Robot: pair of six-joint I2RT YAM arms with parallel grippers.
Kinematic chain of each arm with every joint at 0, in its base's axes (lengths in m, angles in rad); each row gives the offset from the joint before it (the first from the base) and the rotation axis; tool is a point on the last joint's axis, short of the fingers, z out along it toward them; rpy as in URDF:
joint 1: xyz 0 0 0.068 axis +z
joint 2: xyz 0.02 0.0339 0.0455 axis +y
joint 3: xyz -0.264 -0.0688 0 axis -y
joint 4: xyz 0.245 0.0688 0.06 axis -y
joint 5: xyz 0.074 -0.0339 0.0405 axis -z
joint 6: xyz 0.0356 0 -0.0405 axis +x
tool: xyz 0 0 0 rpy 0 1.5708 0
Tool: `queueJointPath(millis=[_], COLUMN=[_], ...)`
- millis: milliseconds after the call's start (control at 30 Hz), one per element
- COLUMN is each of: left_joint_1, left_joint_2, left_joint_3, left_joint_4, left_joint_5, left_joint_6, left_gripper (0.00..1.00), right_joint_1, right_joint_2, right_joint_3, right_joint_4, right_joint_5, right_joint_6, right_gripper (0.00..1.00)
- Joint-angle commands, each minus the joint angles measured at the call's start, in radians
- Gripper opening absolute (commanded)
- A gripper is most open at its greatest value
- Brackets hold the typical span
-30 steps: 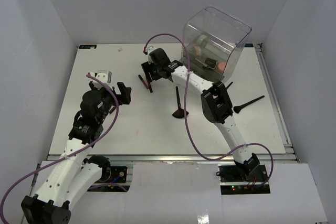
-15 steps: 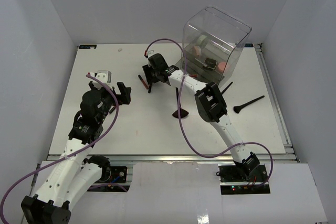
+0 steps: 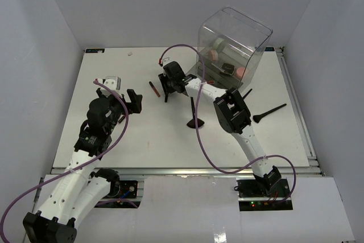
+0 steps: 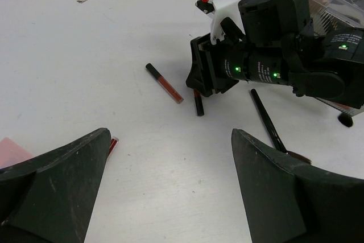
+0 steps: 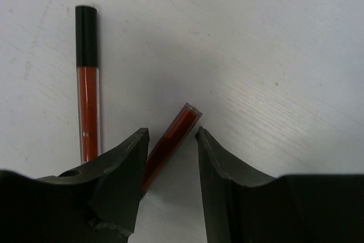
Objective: Organize the makeup
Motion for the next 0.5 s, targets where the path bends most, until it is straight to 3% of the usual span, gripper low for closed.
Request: queueJointPath(millis=[0,467], left_joint_1=[0.0,0.0], left_joint_2=[-0.005,0.015], left_joint_3=[0.007,0.006], left_joint_4=[0.009,0.005], left_joint_5=[0.018,0.017], left_joint_6=[0.007,0.004], left_gripper=[0.98,0.98], right_joint_1=[0.01,0.009], right_joint_2=[-0.069,-0.129], right_joint_3=[-0.117,-0.176], right_joint_4=[-0.09,-0.089], right_joint_5=[0.019,-0.043], right_joint_6=[-0.028,-0.067], right_gripper=[0.46,0.48])
